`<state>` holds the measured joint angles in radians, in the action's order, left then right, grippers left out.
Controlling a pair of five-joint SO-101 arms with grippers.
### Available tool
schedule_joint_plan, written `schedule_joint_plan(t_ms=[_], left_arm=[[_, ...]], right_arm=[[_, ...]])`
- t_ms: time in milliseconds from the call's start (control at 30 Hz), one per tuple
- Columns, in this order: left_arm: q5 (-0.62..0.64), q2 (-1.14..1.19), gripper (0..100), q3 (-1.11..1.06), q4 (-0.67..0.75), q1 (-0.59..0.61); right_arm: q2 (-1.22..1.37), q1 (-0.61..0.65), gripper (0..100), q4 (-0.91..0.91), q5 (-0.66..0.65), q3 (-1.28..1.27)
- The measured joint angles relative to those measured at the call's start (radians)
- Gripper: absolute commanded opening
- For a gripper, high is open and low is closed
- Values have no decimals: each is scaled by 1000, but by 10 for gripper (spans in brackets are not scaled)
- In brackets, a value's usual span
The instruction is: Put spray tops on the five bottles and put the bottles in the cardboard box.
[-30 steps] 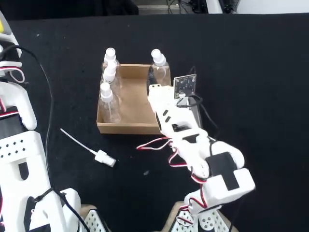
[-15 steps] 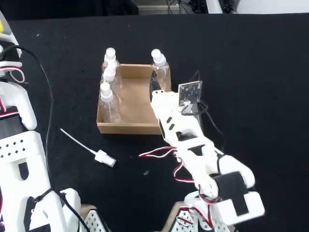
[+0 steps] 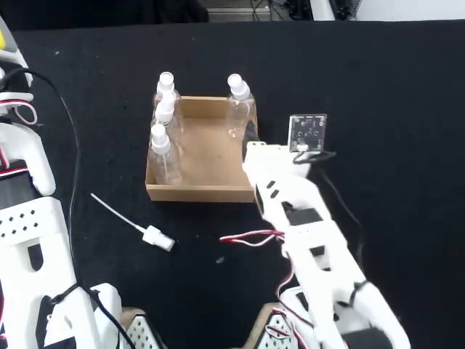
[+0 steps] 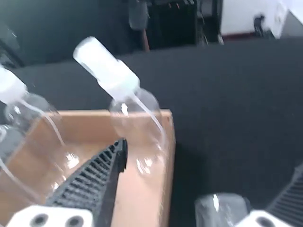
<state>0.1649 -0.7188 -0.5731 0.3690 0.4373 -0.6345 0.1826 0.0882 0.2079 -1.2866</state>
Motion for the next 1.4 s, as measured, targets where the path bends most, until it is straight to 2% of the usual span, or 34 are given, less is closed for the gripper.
schedule_joint_plan(t_ms=[267,433,600,833,1067,1400], left_arm=[[0,0,30,0,0,0],[0,0,30,0,0,0],[0,0,30,0,0,0],[0,0,30,0,0,0],[0,0,30,0,0,0],[0,0,30,0,0,2]], right_arm=[[6,-137,469,-456,0,250],[166,-161,381,-776,0,505],[365,-170,370,-1033,0,690],[586,-169,371,-1119,0,853],[736,-155,371,-1204,-68,957],[845,-157,368,-1255,-92,980]])
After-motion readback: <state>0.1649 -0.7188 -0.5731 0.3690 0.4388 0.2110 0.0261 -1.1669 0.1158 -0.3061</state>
